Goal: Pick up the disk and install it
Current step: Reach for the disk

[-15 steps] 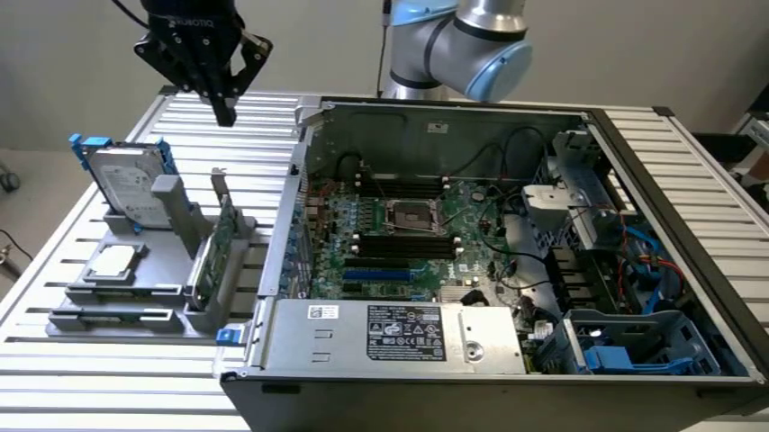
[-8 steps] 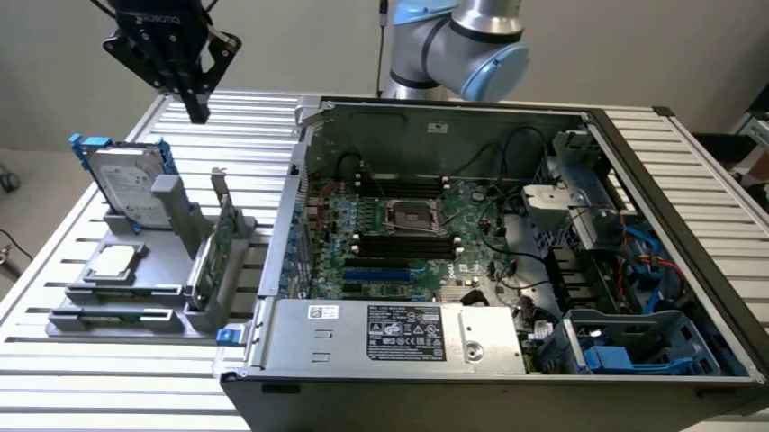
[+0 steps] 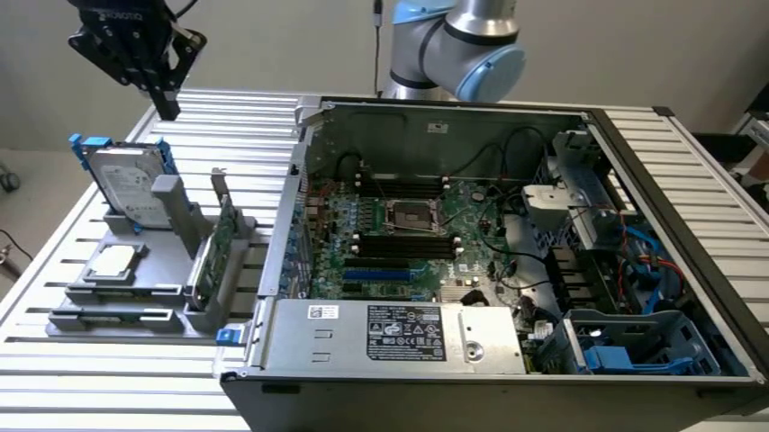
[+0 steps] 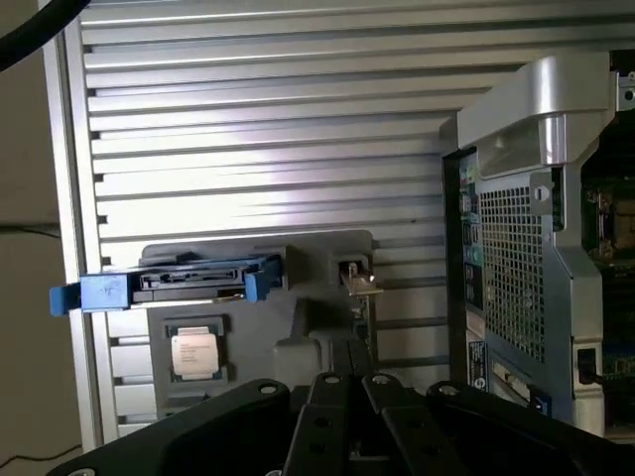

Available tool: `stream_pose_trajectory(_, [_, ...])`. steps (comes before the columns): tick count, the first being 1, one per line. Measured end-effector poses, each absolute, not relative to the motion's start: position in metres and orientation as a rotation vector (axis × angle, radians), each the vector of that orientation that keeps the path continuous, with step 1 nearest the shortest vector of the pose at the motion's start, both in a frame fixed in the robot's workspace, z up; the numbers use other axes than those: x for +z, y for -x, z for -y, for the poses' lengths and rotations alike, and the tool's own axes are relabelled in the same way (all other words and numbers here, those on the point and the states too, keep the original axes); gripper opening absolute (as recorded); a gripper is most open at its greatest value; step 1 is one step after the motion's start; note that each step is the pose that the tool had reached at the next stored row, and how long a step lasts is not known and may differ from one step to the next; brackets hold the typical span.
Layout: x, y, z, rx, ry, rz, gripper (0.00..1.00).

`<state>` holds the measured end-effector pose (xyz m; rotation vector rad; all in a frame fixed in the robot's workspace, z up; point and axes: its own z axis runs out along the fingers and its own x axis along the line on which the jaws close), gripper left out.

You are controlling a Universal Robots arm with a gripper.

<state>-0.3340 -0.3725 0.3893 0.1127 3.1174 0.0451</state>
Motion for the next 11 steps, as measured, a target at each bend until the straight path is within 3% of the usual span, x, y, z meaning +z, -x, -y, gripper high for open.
stream_pose_trajectory(11, [0.382, 0.384, 0.366, 0.028, -0.113, -3.118, 0.11])
